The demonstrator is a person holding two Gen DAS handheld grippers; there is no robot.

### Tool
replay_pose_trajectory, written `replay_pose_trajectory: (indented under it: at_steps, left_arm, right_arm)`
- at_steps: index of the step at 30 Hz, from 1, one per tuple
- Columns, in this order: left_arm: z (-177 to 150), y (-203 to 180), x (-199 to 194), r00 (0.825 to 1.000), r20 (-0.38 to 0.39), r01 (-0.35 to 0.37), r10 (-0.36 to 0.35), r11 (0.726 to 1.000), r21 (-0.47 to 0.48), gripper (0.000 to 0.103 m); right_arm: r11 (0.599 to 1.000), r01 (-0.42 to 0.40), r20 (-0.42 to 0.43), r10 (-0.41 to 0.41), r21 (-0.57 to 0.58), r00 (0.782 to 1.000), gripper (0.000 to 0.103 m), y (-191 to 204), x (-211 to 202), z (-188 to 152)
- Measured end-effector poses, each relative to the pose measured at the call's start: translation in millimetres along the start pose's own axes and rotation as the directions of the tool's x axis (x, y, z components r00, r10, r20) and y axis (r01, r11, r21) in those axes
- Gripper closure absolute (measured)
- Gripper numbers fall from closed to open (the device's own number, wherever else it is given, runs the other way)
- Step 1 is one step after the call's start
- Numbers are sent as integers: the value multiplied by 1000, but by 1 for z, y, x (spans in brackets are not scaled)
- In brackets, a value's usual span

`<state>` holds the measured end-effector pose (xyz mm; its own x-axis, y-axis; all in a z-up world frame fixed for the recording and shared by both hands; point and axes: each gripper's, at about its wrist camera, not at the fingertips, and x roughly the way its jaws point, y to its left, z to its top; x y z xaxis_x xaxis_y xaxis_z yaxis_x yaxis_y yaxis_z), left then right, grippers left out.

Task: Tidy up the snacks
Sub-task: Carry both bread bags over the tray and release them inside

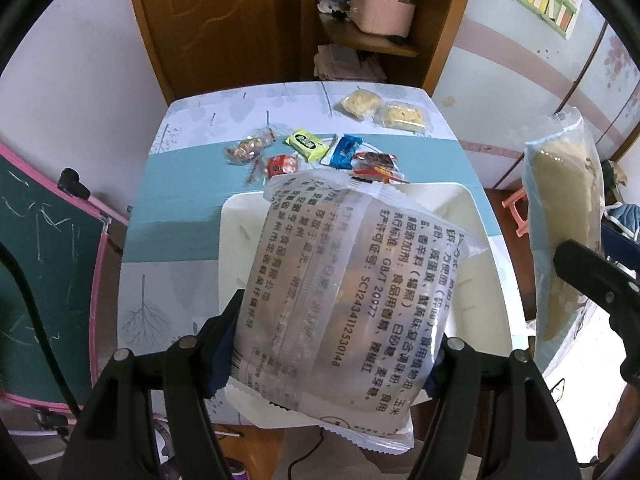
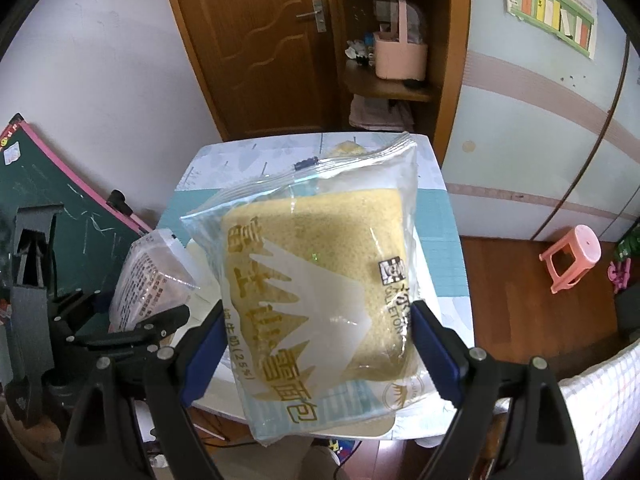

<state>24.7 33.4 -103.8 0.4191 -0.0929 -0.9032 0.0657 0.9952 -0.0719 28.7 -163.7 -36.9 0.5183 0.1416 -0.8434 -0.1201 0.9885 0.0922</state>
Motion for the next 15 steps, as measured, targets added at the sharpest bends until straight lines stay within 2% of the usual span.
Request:
replay_pose_trajectory:
  at_steps: [4, 7, 10, 13, 15]
  left_arm:
    - [-2, -3, 2, 1000, -14, 1, -1, 1000, 1, 30]
    - [-2, -4, 1, 1000, -12, 3, -3, 1000, -2, 22]
    - [-1, -5, -4, 1000, 12, -6, 6, 1000, -1, 21]
    - [0, -8, -8, 999, 33, -4, 3, 1000, 7, 12]
    - [0, -11, -10, 999, 42, -14, 13, 1000, 15, 11]
  right_arm:
    - [1000, 3, -16, -3, 10, 1000, 15, -1, 5, 2]
    - [1000, 3, -29, -3, 10, 1000, 14, 0, 6, -2]
    - [1000, 2, -41, -2, 8, 999, 14, 0, 9, -1]
    - [1000, 9, -56, -8, 10, 998, 12, 0, 13, 2]
    - [1000, 13, -66, -12, 17, 998, 12, 0, 15, 0]
